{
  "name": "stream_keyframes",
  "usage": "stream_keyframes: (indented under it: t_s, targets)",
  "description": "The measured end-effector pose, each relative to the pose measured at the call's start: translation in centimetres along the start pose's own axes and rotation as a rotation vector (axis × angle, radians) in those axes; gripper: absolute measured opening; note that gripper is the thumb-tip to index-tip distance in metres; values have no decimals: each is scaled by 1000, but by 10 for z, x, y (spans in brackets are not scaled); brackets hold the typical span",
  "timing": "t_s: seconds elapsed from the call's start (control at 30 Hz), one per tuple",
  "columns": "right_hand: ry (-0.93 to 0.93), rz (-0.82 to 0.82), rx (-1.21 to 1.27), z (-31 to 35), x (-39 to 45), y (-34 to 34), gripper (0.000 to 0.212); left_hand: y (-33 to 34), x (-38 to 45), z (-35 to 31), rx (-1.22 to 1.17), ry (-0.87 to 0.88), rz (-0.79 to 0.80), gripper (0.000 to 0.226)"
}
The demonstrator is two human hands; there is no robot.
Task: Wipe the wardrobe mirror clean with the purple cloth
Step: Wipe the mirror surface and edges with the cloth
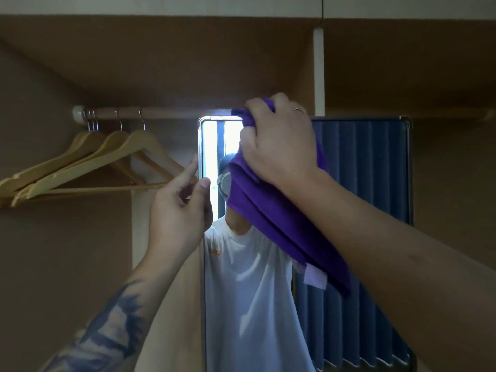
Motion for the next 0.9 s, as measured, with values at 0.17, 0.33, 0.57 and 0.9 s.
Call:
stream_keyframes:
  t_s: [0.17,0.33,0.57,0.9]
  targets:
    - [-158,46,18,32,4,14,53,0,-4,-5,-53,-11,43,41]
    - [-194,102,6,8,2,5,54,-2,2,1,-83,-43,15,42]
    - [-29,15,20,-49,-11,-22,48,0,-7,1,-50,-1,-19,42]
    - [-52,-10,51,48,3,16,59,-4,-7,2,-34,-9,-1,40]
Point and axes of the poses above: each hand's wrist, its own x-axis towards the middle knuckle, its own y-axis out of the palm, z = x × y, the point moved 3 cm from there along x, towards the middle knuckle, and after that the axes turned 8 degrees about x, right-handed, at the moved point
